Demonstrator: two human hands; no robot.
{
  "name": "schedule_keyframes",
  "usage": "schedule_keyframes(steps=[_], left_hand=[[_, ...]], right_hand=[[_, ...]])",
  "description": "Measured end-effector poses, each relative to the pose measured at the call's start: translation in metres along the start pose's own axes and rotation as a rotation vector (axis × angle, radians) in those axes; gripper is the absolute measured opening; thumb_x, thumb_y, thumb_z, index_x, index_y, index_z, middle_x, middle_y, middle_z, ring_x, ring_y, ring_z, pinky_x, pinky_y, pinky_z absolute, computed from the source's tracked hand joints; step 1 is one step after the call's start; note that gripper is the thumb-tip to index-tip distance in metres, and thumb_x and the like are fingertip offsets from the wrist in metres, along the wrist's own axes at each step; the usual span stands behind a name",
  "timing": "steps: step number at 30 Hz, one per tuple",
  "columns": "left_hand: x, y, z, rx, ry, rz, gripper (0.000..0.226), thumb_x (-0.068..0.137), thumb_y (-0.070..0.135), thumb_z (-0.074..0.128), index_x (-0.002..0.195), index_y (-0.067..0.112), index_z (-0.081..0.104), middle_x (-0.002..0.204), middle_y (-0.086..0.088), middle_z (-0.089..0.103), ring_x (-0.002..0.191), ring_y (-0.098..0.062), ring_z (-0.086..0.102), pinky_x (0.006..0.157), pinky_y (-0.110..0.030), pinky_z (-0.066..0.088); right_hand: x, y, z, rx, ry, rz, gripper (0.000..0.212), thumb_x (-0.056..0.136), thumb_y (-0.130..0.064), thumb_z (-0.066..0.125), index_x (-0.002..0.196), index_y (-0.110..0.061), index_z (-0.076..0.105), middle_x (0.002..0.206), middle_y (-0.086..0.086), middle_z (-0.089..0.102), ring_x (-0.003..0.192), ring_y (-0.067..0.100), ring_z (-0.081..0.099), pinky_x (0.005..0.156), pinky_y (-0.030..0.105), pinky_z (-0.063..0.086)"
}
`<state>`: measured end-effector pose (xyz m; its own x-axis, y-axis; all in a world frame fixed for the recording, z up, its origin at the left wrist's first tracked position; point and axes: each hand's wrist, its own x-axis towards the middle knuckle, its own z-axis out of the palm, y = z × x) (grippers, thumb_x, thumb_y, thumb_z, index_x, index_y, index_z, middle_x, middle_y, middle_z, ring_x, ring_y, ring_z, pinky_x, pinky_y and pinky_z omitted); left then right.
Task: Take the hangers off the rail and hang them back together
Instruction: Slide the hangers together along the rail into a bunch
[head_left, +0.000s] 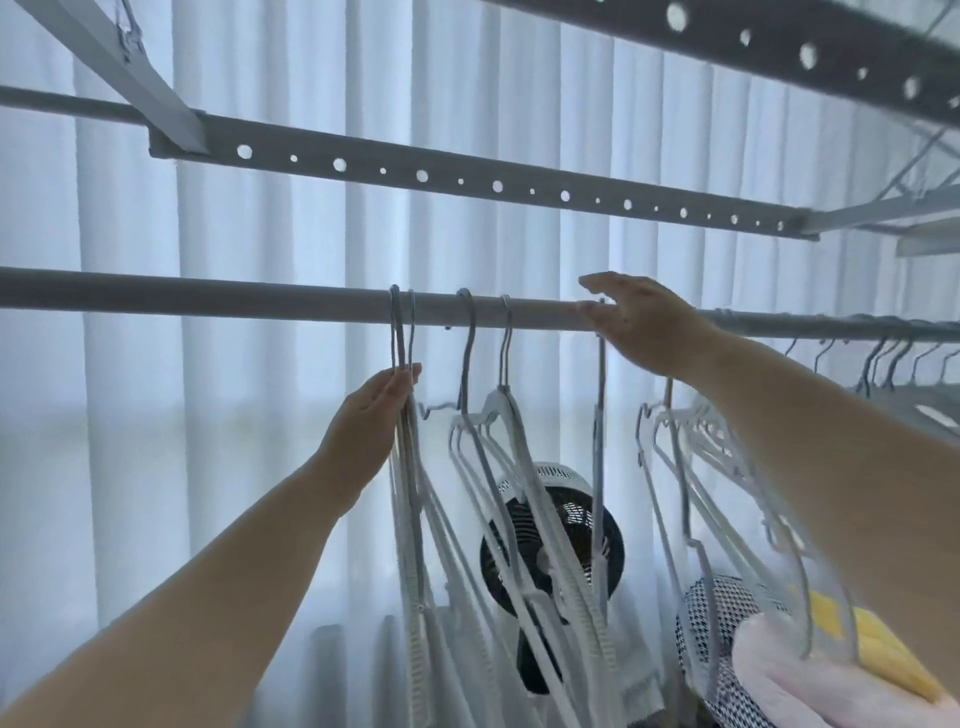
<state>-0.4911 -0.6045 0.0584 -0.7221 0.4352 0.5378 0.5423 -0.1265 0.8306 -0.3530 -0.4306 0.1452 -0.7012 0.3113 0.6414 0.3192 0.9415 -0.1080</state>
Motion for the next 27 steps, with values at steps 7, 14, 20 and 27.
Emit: schedule_keyframes(steps=[7, 14, 20, 27], left_hand=[[0.006, 0.004, 0.034, 0.0, 0.036, -0.022, 0.038, 0.098, 0.024, 0.032, 0.128, 0.013, 0.052, 0.128, 0.001, 0.054, 0.119, -0.012, 0.045, 0.099, -0.021, 0.027], [0.011, 0.007, 0.089, -0.056, 0.076, -0.032, 0.028, 0.097, 0.026, 0.037, 0.113, 0.02, 0.059, 0.112, 0.004, 0.057, 0.11, -0.011, 0.049, 0.095, -0.023, 0.029], [0.016, 0.014, 0.142, -0.066, 0.078, -0.012, 0.034, 0.097, 0.026, 0.036, 0.123, 0.015, 0.057, 0.113, 0.008, 0.054, 0.111, -0.007, 0.046, 0.094, -0.021, 0.028], [0.022, 0.017, 0.185, -0.087, 0.023, 0.003, 0.037, 0.097, 0.028, 0.037, 0.127, 0.015, 0.053, 0.113, 0.008, 0.054, 0.106, -0.006, 0.046, 0.091, -0.019, 0.031]], right_hand=[[0.005, 0.079, -0.017, -0.08, -0.1, 0.188, 0.045, 0.099, -0.027, 0.028, 0.143, -0.019, 0.033, 0.153, 0.002, 0.03, 0.141, 0.024, 0.024, 0.117, 0.037, 0.016], [0.001, 0.127, -0.022, -0.005, -0.167, 0.152, 0.044, 0.099, -0.023, 0.031, 0.143, -0.017, 0.033, 0.149, 0.003, 0.036, 0.137, 0.023, 0.031, 0.112, 0.033, 0.022], [0.002, 0.14, -0.022, 0.009, -0.173, 0.068, 0.042, 0.098, -0.024, 0.03, 0.14, -0.02, 0.035, 0.139, 0.004, 0.046, 0.123, 0.023, 0.04, 0.106, 0.036, 0.03], [0.002, 0.147, -0.021, 0.021, -0.138, 0.048, 0.037, 0.097, -0.025, 0.031, 0.133, -0.02, 0.042, 0.117, 0.007, 0.052, 0.094, 0.019, 0.042, 0.094, 0.034, 0.038]])
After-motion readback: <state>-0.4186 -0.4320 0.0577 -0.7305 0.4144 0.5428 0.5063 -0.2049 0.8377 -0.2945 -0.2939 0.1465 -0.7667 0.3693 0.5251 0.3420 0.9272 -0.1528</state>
